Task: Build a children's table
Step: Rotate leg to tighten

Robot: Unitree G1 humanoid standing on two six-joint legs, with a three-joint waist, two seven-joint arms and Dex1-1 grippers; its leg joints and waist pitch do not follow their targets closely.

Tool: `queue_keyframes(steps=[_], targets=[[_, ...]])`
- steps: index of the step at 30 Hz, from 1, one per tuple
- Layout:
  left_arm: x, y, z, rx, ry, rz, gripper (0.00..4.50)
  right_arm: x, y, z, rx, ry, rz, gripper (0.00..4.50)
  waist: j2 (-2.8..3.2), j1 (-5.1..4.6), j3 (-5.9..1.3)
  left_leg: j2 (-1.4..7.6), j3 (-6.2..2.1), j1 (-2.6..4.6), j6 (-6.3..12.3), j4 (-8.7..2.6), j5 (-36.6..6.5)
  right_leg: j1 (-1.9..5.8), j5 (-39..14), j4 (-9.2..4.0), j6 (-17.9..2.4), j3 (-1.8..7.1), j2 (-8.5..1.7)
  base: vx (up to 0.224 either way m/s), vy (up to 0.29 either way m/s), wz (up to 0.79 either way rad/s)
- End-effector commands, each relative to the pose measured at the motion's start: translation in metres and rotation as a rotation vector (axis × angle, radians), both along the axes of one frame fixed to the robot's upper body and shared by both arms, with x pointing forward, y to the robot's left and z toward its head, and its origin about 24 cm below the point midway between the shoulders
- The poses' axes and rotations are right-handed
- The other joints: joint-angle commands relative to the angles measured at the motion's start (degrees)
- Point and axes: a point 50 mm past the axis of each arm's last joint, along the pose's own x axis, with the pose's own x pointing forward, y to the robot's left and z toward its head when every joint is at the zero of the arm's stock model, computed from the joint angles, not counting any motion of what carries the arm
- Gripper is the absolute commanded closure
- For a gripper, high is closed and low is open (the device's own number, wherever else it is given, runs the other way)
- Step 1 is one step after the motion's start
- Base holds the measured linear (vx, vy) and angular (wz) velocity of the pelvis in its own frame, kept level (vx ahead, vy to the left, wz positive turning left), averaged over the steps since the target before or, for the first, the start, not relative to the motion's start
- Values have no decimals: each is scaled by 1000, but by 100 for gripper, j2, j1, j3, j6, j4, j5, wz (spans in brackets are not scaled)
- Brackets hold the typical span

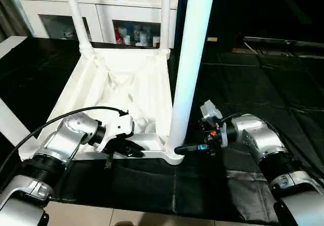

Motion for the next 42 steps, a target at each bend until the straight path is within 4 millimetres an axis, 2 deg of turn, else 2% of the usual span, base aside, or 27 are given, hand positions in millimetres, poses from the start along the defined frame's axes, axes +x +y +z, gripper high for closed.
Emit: queue_keyframes(steps=[1, 2, 7, 8, 9, 13, 15, 17, 18, 19, 20, 21, 22, 24, 25, 27, 28, 30, 31, 32, 35, 38, 39, 42], targets=[[-2, -4, 0, 29, 11, -67, 450, 0, 3, 4, 10, -1, 30, 154, 10, -31, -384, 259, -54, 40, 245, -381, -1063, 293, -1759, -447, -967, 348, -532, 0, 0, 0], [-3, -4, 0, 29, 11, -66, 450, 0, 3, 4, 12, 1, 31, 172, 14, -29, -385, 257, -52, 40, 241, -380, -1064, 296, -1768, -451, -963, 350, -534, 0, 0, 0], [-3, -2, -1, 26, 7, -53, 450, -1, 4, 2, 29, 10, 27, 188, 21, -25, -390, 264, -54, 46, 222, -383, -1076, 292, -1653, -436, -1012, 351, -528, 0, 0, 0], [-2, -2, -1, 26, 6, -50, 450, -1, 4, 2, 30, 11, 27, 212, 23, -25, -389, 258, -53, 46, 218, -382, -1093, 295, -1654, -437, -1015, 350, -528, 0, 0, 0], [-2, -2, -1, 24, 5, -43, 450, -2, 5, 2, 34, 12, 26, 217, 24, -23, -388, 259, -53, 42, 216, -383, -1085, 297, -1669, -440, -1011, 349, -532, 0, 0, 0], [2, -4, -2, 10, 4, 35, 450, -2, 8, 0, 64, 19, -29, 242, 17, -19, -382, 258, -47, 47, 206, -383, -1093, 294, -1738, -448, -987, 355, -534, 0, 0, 0], [6, -11, 0, -37, 5, 120, 450, 0, 12, -7, 13, 5, -127, 244, 21, -25, -367, 256, -53, 57, 166, -393, -1165, 282, -1930, -470, -947, 347, -537, 0, 0, 0], [10, -20, 2, -86, -1, 201, 450, 4, 18, -12, -5, -4, -233, 247, 15, -64, -335, 238, -65, 75, 47, -412, -1340, 280, -2415, -526, -808, 341, -553, 0, 0, 0], [14, -26, 3, -109, -16, 253, 450, 6, 23, -13, -6, 6, -303, 248, -2, -72, -322, 224, -62, 88, 48, -406, -1397, 263, -2609, -568, -742, 335, -555, 0, 0, 0], [14, -26, 3, -109, -16, 253, 450, 6, 23, -13, -6, 6, -303, 250, -11, -96, -317, 202, -78, 97, 22, -406, -1440, 269, -2911, -600, -627, 316, -565, 0, 0, 0], [18, -33, 3, -125, -33, 309, 450, 9, 30, -16, -8, 20, -375, 251, -17, -157, -317, 192, -97, 36, 0, -425, -1397, 313, -3029, -610, -506, 294, -562, 0, 0, 0], [24, -46, 3, -148, -54, 389, 450, 13, 42, -19, -16, 49, -487, 251, -15, -189, -312, 188, -103, 30, -11, -427, -1417, 307, -3079, -616, -456, 284, -549, 0, 0, 0], [28, -54, 2, -161, -67, 438, 450, 15, 49, -20, -25, 51, -549, 251, -9, -243, -302, 182, -105, 69, -45, -420, -1495, 264, -3214, -659, -402, 271, -542, 0, 0, 0], [33, -69, 3, -185, -85, 514, 450, 19, 62, -22, -32, 60, -644, 251, -15, -305, -311, 137, -97, 106, -48, -379, -1550, 238, -3417, -710, -341, 251, -552, 0, 0, 0], [36, -75, 3, -195, -100, 555, 450, 20, 68, -22, -35, 55, -677, 252, -25, -316, -322, 121, -100, 79, 5, -378, -1466, 258, -3394, -720, -288, 250, -550, 0, 0, 0], [39, -85, 4, -195, -116, 583, 450, 21, 77, -22, -47, 45, -721, 252, 4, -327, -329, 131, -92, 95, 57, -379, -1430, 222, -3238, -722, -295, 258, -520, 0, 0, 0], [39, -87, 4, -195, -120, 590, 450, 21, 79, -22, -49, 40, -728, 252, -3, -326, -339, 134, -87, 98, 67, -381, -1417, 224, -3122, -712, -317, 267, -514, 0, 0, 0], [40, -93, 4, -193, -128, 597, 450, 22, 86, -20, -49, 10, -731, 252, 9, -326, -338, 158, -99, 59, 116, -410, -1426, 247, -2841, -670, -401, 281, -518, 0, 0, 0], [39, -94, 4, -194, -131, 596, 450, 22, 88, -18, -43, 0, -730, 252, 23, -317, -353, 169, -96, 70, 125, -406, -1406, 243, -2654, -651, -457, 299, -524, 0, 0, 0], [39, -93, 5, -195, -128, 592, 450, 22, 89, -16, -14, 0, -739, 200, 20, -313, -359, 170, -92, 62, 133, -405, -1366, 250, -2517, -633, -502, 308, -521, 0, 0, 0], [37, -89, 5, -184, -128, 577, 450, 22, 88, -14, 5, 18, -748, 179, 25, -310, -372, 185, -84, 32, 173, -410, -1219, 285, -1888, -543, -745, 340, -522, 0, 0, 0], [36, -86, 5, -180, -131, 570, 450, 21, 87, -13, 7, 3, -746, 141, 22, -303, -374, 188, -75, 29, 190, -408, -1116, 303, -1699, -525, -832, 347, -528, 0, 0, 0], [36, -84, 5, -179, -126, 570, 450, 21, 85, -13, 11, -10, -742, 141, 20, -302, -374, 186, -75, 24, 194, -407, -1096, 307, -1667, -519, -841, 349, -525, 0, 0, 0], [33, -76, 5, -166, -118, 530, 450, 21, 74, -13, 7, -72, -711, 105, 9, -303, -369, 189, -73, 15, 198, -415, -1101, 315, -1751, -530, -811, 347, -539, 0, 0, 0]])
